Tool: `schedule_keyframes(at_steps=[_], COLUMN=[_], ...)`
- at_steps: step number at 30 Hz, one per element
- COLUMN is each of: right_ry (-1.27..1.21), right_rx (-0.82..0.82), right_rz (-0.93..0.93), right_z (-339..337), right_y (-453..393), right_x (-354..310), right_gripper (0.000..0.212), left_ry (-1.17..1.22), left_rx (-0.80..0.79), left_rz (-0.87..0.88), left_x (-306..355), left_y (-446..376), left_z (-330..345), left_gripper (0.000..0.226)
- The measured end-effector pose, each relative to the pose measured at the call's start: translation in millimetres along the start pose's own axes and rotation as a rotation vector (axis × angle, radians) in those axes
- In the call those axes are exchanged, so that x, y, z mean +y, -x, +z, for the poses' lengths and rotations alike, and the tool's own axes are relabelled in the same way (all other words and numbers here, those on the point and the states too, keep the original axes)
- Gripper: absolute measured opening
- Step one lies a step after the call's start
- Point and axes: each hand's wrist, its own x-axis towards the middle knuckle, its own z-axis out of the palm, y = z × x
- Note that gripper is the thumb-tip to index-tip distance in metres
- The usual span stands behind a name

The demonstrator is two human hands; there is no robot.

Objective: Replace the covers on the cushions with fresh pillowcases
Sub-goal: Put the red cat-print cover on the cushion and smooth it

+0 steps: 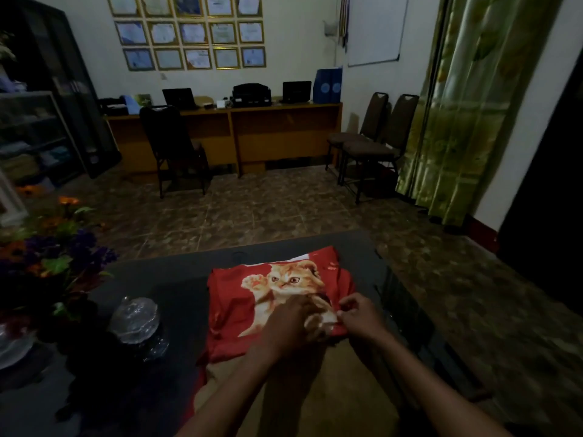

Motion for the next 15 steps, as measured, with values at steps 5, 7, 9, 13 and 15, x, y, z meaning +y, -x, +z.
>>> schedule_keyframes(at_steps=[5, 7, 9, 13, 15], right_ry=[-0.098, -0.174, -0.221, -0.255, -0.258], right_rx=[0.03, -0.036, -0.088, -0.036, -0.015], right_rz=[0.113, 0.155, 0.18, 0.221, 0.221], right_z=[-5.3, 7.6, 12.6, 17.8, 15.8], right_y=[-17.1, -22.5, -14.2, -9.8, -7.1], right_x=[30.8, 45.5, 42.6, 38.7, 38.4], right_gripper=[0.056, 0.088, 0.077, 0.058, 0.055], left_ry=[-0.016, 0.055, 0.101, 0.079, 0.054], left_rx=[-0.034, -0.115, -0.159, -0.206, -0.2], left_rz=[-0.02, -0.007, 0.01, 0.022, 0.023], left_x=[23.8, 30.3, 31.7, 33.9, 33.8], left_y=[5.8, 14.9, 24.6, 36.2, 36.8], left_z=[11.9, 15.0, 17.0, 7.5, 1.7], left_gripper=[0.015, 0.016, 0.016, 0.022, 0.019])
